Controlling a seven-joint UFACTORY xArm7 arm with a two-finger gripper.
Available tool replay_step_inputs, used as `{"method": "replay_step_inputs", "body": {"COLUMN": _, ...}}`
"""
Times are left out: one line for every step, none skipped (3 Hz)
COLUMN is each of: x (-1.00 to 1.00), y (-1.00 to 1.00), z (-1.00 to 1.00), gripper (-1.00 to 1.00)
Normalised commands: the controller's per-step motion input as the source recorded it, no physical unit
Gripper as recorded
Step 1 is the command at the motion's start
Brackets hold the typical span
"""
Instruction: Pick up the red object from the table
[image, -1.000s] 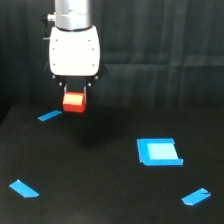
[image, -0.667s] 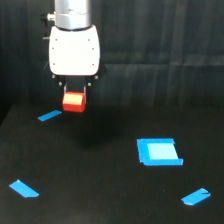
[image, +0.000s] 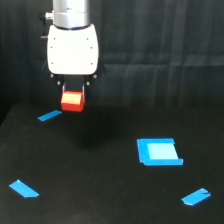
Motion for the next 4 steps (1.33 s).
{"method": "replay_step_inputs", "body": {"x": 0.02, "y": -0.12, "z": -0.01, "gripper": -1.00}}
{"method": "replay_step_inputs", "body": {"x": -0.05, "y": -0.13, "z": 0.02, "gripper": -1.00}}
{"method": "replay_step_inputs", "body": {"x": 0.02, "y": -0.15, "z": 0.13, "gripper": -0.97}}
{"method": "replay_step_inputs", "body": {"x": 0.02, "y": -0.11, "z": 0.12, "gripper": -0.98}}
